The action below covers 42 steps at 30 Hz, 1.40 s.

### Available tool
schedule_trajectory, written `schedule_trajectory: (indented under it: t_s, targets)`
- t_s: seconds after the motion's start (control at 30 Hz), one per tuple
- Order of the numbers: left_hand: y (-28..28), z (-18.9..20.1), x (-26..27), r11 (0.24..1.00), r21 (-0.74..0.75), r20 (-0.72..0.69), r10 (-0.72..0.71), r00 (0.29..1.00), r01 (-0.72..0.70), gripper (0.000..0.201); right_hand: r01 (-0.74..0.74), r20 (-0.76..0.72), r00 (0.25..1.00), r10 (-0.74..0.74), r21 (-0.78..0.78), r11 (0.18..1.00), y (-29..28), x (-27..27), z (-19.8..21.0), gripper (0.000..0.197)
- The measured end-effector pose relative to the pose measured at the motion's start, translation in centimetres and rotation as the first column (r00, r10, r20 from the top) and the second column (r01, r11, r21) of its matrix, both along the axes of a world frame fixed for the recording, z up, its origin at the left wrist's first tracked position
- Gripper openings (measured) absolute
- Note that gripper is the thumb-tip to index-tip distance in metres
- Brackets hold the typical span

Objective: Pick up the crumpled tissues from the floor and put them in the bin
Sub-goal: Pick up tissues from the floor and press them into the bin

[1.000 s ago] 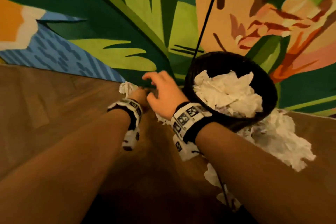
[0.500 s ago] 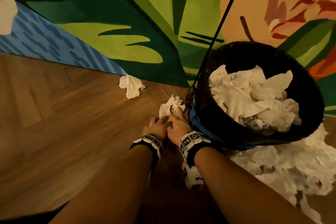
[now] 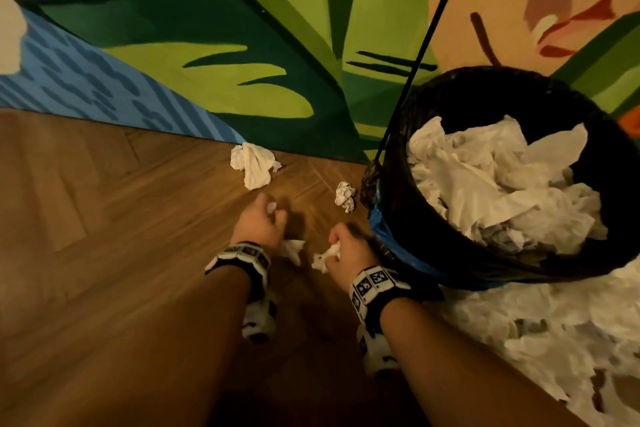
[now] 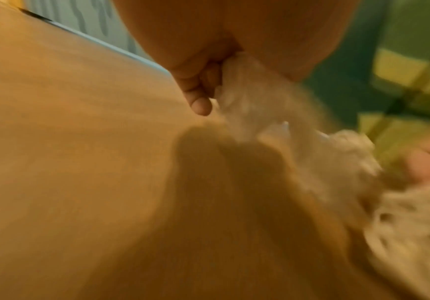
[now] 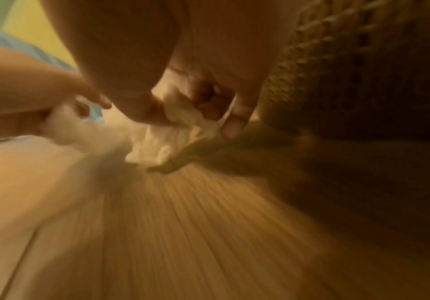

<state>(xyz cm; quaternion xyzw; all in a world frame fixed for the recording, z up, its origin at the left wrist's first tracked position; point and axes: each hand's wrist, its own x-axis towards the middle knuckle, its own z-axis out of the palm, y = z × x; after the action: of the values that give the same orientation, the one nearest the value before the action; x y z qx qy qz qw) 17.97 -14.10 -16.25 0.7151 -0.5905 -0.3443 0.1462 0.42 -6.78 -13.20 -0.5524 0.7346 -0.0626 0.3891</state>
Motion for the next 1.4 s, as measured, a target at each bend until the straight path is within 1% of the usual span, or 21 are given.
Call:
schedule_trajectory:
  t_s: [0.07,0.13,0.2,0.23,0.3,0.33,0.4,0.43,0.5,0.57,0.67,0.77,0.8,0.87,0.93,0.97,1.03,1.1,1.17,1.27,1.4]
  targets:
    - [-2.5,0.6,1.0,0.998,-0.002,-0.009,0.056,0.998,-0.056,0.047,0.049,0.037,0.998,-0.049,-0.007,0.999,-1.2,0.3,0.5,0.037]
    - [-4.6,1.1,1.6,0.999,0.018,0.069,0.031,0.997,-0.033,0.073,0.058,0.071,0.996,-0.056,-0.028,0.998,-2.5,0.8,1.0,0.052]
    - [-5.9,1.1,1.9,0.989,0.141,0.152,-0.064,0.986,0.042,0.09,0.018,0.023,1.0,-0.017,-0.078,0.997,-3.8,1.2,1.2,0.049]
    - [-6.2,0.9,1.9,0.972,0.221,0.185,-0.116,0.976,0.074,0.091,0.001,-0.006,1.0,-0.001,-0.113,0.994,-4.4,1.3,1.2,0.042]
    - [-6.2,0.0,1.8,0.94,0.322,0.245,-0.194,0.95,0.109,0.074,-0.002,-0.023,1.0,-0.002,-0.173,0.985,-5.2,1.3,1.1,0.028]
    - [-5.8,-0.4,1.8,0.939,0.324,0.274,-0.208,0.939,0.114,0.062,-0.002,-0.03,1.0,-0.004,-0.213,0.977,-5.4,1.3,0.9,0.024]
    - [-4.6,-1.5,1.9,0.959,0.255,0.314,-0.2,0.928,0.12,0.046,-0.055,-0.095,0.995,0.03,-0.281,0.958,-5.8,1.3,0.5,0.018]
    - [-4.2,-1.9,2.0,0.971,0.204,0.322,-0.188,0.928,0.126,0.039,-0.096,-0.127,0.99,0.062,-0.279,0.956,-5.9,1.3,0.2,0.016]
    - [-3.7,-2.5,2.2,0.983,0.129,0.315,-0.162,0.935,0.127,0.033,-0.15,-0.151,0.981,0.12,-0.207,0.967,-6.2,1.2,-0.1,0.015]
    - [-3.7,-2.8,2.7,0.989,0.07,0.277,-0.148,0.95,0.133,0.033,-0.173,-0.167,0.974,0.154,-0.103,0.98,-6.4,1.1,-0.4,0.019]
    - [-4.3,-2.6,3.5,0.992,-0.012,0.206,-0.124,0.971,0.129,0.033,-0.205,-0.264,0.943,0.203,0.019,0.978,-6.1,0.9,-0.8,0.027]
    - [-5.6,-1.7,3.8,0.993,-0.107,0.226,-0.027,0.974,0.052,0.029,-0.179,-0.293,0.94,0.174,0.01,0.984,-5.8,0.8,-0.9,0.027]
    - [-6.1,-1.2,3.7,0.988,-0.152,0.191,0.028,0.981,0.001,0.029,-0.172,-0.299,0.94,0.164,-0.002,0.985,-5.6,0.8,-1.0,0.026]
    - [-7.2,-0.3,3.6,0.975,-0.199,0.094,0.121,0.988,-0.101,0.04,-0.155,-0.286,0.948,0.139,-0.035,0.987,-5.1,0.7,-1.4,0.023]
    - [-8.4,0.2,3.6,0.969,-0.213,0.087,0.145,0.986,-0.124,0.048,-0.14,-0.25,0.961,0.12,-0.063,0.988,-4.5,0.6,-1.8,0.021]
    - [-9.2,0.1,3.6,0.976,-0.198,0.112,0.113,0.987,-0.089,0.052,-0.138,-0.237,0.965,0.116,-0.076,0.988,-4.1,0.6,-2.0,0.02]
    - [-10.3,-0.2,3.7,0.998,-0.056,0.201,-0.013,0.98,0.025,0.064,-0.147,-0.227,0.966,0.124,-0.086,0.985,-3.5,0.6,-2.6,0.019]
    - [-10.9,-0.7,3.8,0.983,0.115,0.336,-0.175,0.925,0.144,0.068,-0.163,-0.238,0.961,0.141,-0.074,0.984,-3.1,0.5,-3.0,0.019]
    - [-10.7,-1.3,4.0,0.976,0.189,0.353,-0.173,0.919,0.112,0.07,-0.161,-0.23,0.963,0.141,-0.067,0.985,-2.8,0.4,-3.3,0.019]
    - [-9.3,-2.0,4.5,0.984,0.145,0.353,-0.152,0.923,0.107,0.068,-0.155,-0.22,0.966,0.139,-0.054,0.987,-2.5,0.2,-3.2,0.018]
    - [-7.3,-2.1,4.8,0.989,0.105,0.28,-0.133,0.951,0.107,0.058,-0.157,-0.219,0.965,0.147,-0.031,0.987,-2.3,0.1,-2.9,0.019]
